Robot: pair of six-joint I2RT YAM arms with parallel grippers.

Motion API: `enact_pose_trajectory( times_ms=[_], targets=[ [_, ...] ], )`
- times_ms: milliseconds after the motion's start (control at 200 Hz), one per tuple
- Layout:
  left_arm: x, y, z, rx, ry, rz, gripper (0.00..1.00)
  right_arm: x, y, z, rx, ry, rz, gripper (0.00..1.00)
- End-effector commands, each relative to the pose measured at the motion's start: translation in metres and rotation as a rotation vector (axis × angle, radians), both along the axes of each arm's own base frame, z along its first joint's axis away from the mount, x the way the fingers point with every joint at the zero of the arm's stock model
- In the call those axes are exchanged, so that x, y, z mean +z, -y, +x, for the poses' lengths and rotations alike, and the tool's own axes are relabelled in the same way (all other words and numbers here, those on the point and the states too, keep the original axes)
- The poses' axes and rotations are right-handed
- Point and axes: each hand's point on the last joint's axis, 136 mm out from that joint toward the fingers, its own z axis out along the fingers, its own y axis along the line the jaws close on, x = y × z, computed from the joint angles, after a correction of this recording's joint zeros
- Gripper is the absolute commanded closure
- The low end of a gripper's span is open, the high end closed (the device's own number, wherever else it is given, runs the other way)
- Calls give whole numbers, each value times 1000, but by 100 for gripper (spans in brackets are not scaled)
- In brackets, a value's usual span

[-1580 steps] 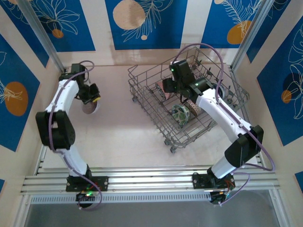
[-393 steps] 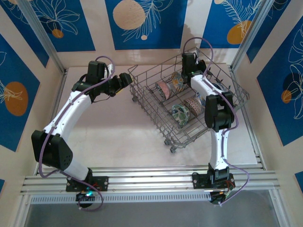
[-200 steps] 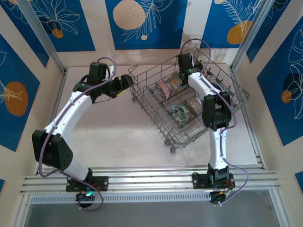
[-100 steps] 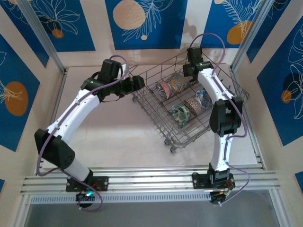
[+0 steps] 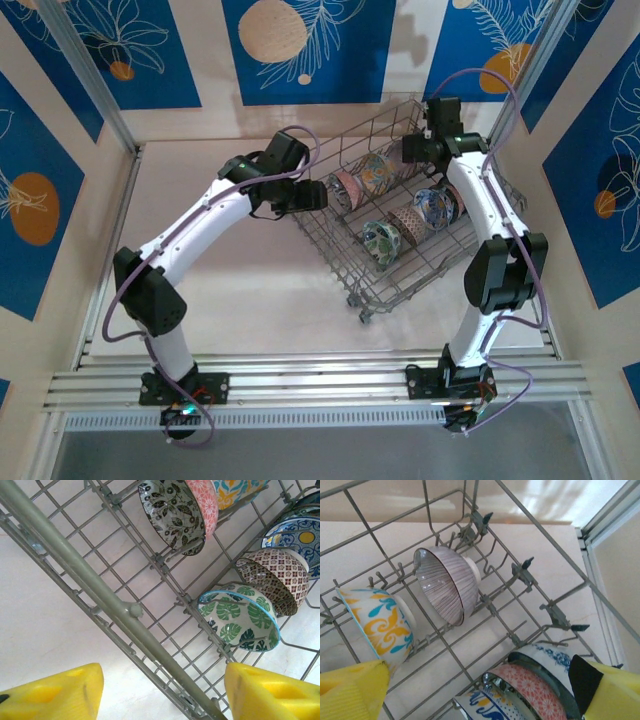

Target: Load the bowls into the dish rack

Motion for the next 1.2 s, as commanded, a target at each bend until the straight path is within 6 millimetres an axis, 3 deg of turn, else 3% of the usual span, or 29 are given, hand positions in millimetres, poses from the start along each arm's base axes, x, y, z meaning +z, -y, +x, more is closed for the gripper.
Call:
enact_pose_trajectory(
  times_ms=[0, 165, 345, 655, 775, 930, 1196],
  targets=[
    [-10, -16, -5, 15, -23, 103, 40, -3, 0, -16, 13, -36, 86, 6],
    [-10, -14, -2, -18, -43, 77, 58, -4, 6, -20, 4, -43, 124, 6],
    [-10, -25, 1, -34, -74, 75, 78, -3, 8, -22, -2, -49, 166, 6],
    [-15, -62, 1, -48, -124, 173, 96, 0, 6, -18, -3, -66, 176, 6],
    [-9, -85, 7, -24, -114, 197, 100, 6, 10, -16, -17, -64, 161, 6],
    [-1, -130, 14, 29, -110, 241, 100, 12, 19, -15, -38, -59, 125, 6],
    [7, -198, 34, 79, -109, 348, 100, 16, 47, -18, -119, -58, 162, 7]
  ],
)
